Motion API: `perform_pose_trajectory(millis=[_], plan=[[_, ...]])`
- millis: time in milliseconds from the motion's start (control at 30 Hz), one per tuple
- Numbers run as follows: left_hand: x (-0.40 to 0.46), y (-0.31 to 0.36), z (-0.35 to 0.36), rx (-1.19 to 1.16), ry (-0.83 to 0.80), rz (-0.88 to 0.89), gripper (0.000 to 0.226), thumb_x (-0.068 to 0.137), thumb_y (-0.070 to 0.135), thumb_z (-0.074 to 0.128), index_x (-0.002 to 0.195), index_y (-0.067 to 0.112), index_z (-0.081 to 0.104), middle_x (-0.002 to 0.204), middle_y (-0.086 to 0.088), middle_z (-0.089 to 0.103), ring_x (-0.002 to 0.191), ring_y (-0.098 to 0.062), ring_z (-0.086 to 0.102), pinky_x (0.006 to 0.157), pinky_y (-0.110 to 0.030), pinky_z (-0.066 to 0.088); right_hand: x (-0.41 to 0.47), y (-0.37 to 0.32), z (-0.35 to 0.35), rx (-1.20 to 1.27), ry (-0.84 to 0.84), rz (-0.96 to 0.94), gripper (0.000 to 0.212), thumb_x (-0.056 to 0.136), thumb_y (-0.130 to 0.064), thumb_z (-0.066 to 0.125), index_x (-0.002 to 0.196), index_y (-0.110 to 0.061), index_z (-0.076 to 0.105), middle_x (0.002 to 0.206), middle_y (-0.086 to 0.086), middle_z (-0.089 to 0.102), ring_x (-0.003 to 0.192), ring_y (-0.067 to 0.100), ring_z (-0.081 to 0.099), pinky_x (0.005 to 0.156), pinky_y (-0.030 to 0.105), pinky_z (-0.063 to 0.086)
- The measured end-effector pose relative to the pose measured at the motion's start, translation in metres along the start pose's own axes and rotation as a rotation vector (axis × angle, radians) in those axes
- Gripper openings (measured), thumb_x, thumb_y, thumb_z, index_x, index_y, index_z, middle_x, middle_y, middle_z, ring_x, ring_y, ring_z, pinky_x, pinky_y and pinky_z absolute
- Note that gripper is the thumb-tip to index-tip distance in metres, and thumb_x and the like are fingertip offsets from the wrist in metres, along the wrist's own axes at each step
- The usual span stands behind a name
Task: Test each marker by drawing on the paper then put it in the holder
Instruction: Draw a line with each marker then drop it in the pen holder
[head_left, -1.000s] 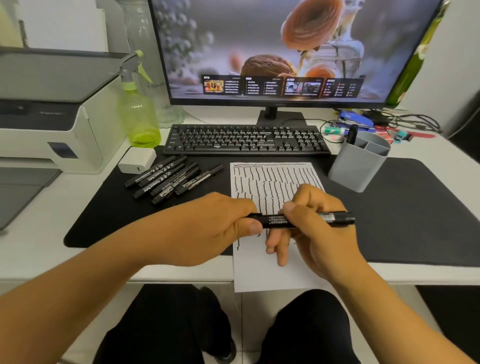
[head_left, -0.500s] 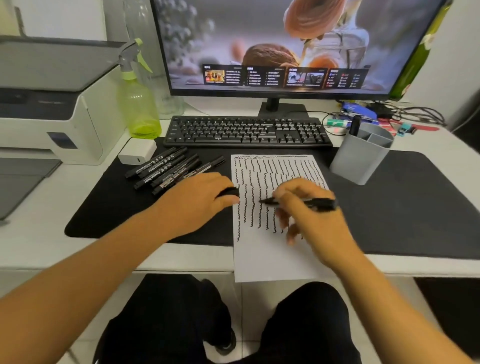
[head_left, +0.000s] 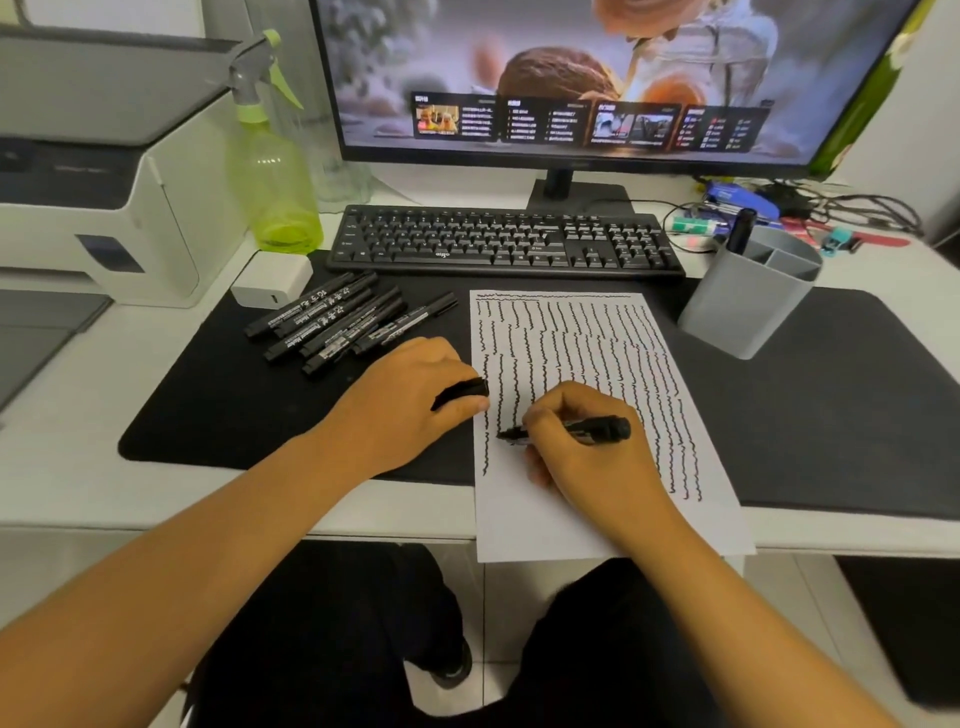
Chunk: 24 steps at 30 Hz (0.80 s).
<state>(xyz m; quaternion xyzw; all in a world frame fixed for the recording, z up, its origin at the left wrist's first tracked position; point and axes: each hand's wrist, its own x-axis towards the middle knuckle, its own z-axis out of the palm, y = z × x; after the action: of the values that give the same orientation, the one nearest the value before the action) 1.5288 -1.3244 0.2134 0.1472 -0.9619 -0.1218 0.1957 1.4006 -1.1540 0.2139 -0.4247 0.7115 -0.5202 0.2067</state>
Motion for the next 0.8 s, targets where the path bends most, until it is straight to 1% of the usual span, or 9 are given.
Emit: perform_pose_trajectory(millis=[100,167,233,400,600,800], plan=[[0.0001,-0.0008,0.001,-0.012,0.012,0.001,0.036,0.088,0.048,0.056,0.104,0.017,0.067,0.089,0.004,0.057,0.08,-0.007,0.046,0.07,-0.025,0.043,0.0008,-0.0013,0.0024,-0.007,0.009,0.012,0.018,0.087,-0.028,0.059,0.074,-0.024,0.069,0.063,-0.009,0.068,0.058,0.01,0.062,0.058,0.026,0.051],[0.0004,-0.0017,0.0019,-0.014,0.013,-0.003,0.036,0.088,0.047,0.057,0.104,0.017,0.068,0.089,0.005,0.057,0.08,-0.007,0.045,0.07,-0.024,0.043,0.0008,-0.001,0.0034,0.005,0.017,0.022,0.019,0.084,-0.029,0.056,0.072,-0.021,0.069,0.062,-0.008,0.067,0.056,0.013,0.061,0.055,0.029,0.05],[0.0008,-0.0027,0.0023,-0.018,0.009,-0.006,0.036,0.087,0.047,0.057,0.103,0.017,0.068,0.089,0.004,0.057,0.08,-0.007,0.046,0.071,-0.025,0.044,0.0007,-0.0002,0.0035,0.007,0.013,0.02,0.019,0.083,-0.029,0.056,0.071,-0.02,0.069,0.061,-0.008,0.067,0.055,0.014,0.061,0.055,0.03,0.051],[0.0016,-0.0034,0.0037,-0.036,0.004,-0.023,0.035,0.087,0.048,0.057,0.102,0.018,0.068,0.089,0.004,0.057,0.08,-0.007,0.046,0.071,-0.026,0.044,-0.0006,0.0003,0.0041,0.038,-0.002,0.011,0.022,0.078,-0.038,0.053,0.066,-0.026,0.066,0.057,-0.011,0.064,0.052,0.01,0.058,0.053,0.024,0.044],[0.0024,-0.0042,0.0047,-0.047,0.009,-0.034,0.034,0.086,0.047,0.059,0.1,0.019,0.068,0.089,0.005,0.056,0.079,-0.006,0.045,0.07,-0.021,0.039,-0.0028,0.0009,0.003,0.046,-0.016,-0.003,0.026,0.079,-0.037,0.054,0.067,-0.017,0.066,0.057,-0.004,0.064,0.049,0.009,0.056,0.048,0.022,0.043],[0.0031,-0.0045,0.0045,-0.061,-0.004,-0.034,0.036,0.086,0.049,0.056,0.101,0.019,0.068,0.09,0.005,0.057,0.079,-0.007,0.046,0.069,-0.026,0.044,-0.005,0.0008,0.0013,0.028,-0.048,-0.02,0.03,0.081,-0.036,0.053,0.064,-0.014,0.066,0.058,0.0,0.064,0.051,0.012,0.058,0.048,0.024,0.045]])
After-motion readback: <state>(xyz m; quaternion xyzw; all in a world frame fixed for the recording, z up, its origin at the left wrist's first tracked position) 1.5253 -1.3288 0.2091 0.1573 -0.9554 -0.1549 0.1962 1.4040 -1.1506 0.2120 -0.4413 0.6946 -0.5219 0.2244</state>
